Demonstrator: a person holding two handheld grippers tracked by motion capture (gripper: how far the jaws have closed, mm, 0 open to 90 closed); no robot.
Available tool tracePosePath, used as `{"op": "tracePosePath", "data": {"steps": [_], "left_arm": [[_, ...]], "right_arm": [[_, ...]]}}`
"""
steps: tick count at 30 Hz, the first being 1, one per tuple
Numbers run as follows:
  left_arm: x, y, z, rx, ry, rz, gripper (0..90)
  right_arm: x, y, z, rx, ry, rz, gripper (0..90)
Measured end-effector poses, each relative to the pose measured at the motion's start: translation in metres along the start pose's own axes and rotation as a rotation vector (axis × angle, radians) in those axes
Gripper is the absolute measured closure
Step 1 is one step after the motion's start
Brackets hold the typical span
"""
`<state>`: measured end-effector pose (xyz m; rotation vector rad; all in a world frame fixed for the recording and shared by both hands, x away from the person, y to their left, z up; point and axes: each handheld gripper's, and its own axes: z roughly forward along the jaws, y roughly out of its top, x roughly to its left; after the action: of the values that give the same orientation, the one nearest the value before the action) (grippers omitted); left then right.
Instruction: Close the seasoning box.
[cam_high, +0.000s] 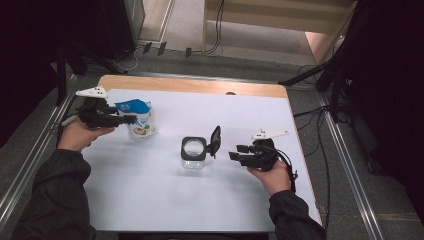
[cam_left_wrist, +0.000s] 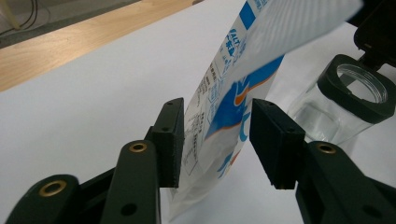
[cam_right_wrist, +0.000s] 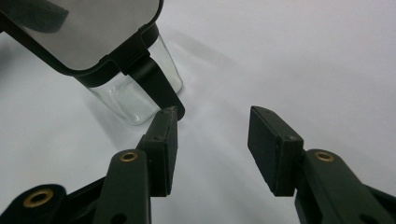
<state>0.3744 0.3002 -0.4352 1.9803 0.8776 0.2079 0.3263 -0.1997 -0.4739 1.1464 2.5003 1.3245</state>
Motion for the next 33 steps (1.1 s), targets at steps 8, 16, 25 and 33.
{"op": "tracePosePath", "data": {"steps": [8, 16, 25, 33], "left_arm": [[0.003, -0.002, 0.006, 0.009, -0.026, 0.02, 64.2], [0.0, -0.001, 0.009, 0.024, -0.005, 0.026, 74.0], [-0.006, 0.003, 0.012, 0.033, 0.001, 0.019, 84.6], [-0.01, 0.008, 0.015, 0.034, 0.008, -0.057, 90.0]], "right_arm": [[0.001, -0.004, -0.003, 0.001, -0.005, 0.003, 53.8], [0.002, -0.004, -0.001, 0.01, -0.003, -0.003, 53.8], [0.003, -0.004, 0.001, 0.007, 0.005, -0.005, 53.5], [0.006, -0.004, 0.001, 0.0, 0.012, -0.003, 52.6]]}}
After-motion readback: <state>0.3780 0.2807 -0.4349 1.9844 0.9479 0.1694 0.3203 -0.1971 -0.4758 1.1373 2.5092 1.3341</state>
